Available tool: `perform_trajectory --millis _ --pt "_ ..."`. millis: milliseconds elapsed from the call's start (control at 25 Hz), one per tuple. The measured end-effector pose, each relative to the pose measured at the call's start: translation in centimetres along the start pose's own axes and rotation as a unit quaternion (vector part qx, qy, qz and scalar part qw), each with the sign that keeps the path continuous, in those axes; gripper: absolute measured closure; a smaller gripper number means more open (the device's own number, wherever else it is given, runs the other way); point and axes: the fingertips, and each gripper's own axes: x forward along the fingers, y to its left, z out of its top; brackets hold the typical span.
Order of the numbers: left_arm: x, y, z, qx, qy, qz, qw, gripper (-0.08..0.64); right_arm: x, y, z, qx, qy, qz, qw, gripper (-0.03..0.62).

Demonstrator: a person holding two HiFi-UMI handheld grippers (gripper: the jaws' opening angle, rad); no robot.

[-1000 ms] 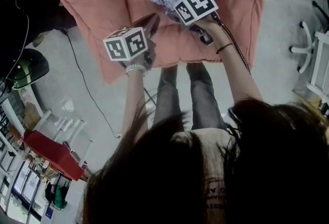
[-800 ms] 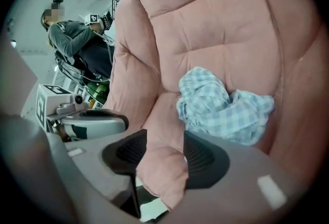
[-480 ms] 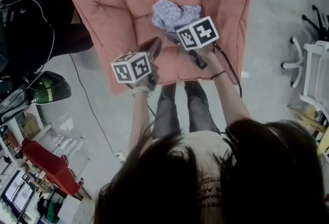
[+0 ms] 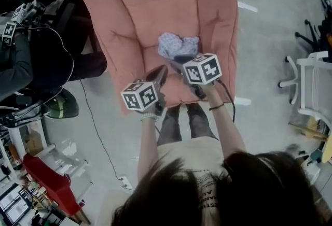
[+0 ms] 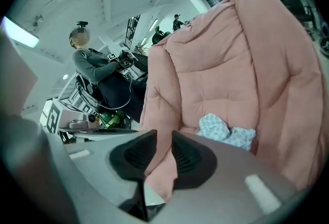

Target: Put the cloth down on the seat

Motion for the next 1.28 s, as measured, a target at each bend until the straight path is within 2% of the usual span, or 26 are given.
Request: perform_trajectory --millis 200,320,440,600,840,1280 --pt "-1.0 -1.8 2.5 0.003 -0.032 -0.006 0.9995 0.555 -2.3 1.3 2.1 -0.005 -0.03 0.002 1.0 0.507" --pt "-2.0 -2.6 4.0 0.017 -0.04 -0.011 0.999 0.555 -3.5 2.4 3.2 -0.017 -0.045 -0.001 0.999 0.548" --pt "-2.9 -3.5 5.2 0.028 -0.051 -0.018 0.9981 0.555 -4.4 3.4 4.1 -0.026 -0.057 0.003 0.998 0.554" --pt "-4.1 -5.0 5.6 0.054 -0.049 -0.028 0.997 0.555 -5.4 4.9 4.6 -0.03 -0.072 0.015 0.997 0.558" --pt "-5.4 -6.7 6.7 0.061 -0.07 -0.042 0.9948 0.555 -6.7 6.2 5.7 -0.04 -0.087 0.022 0.995 0.572" --pt "-8.0 -8.4 9.7 0.097 -0.098 -0.057 0.9889 0.555 -8.6 9.3 8.3 -0.06 -0.123 0.038 0.99 0.589"
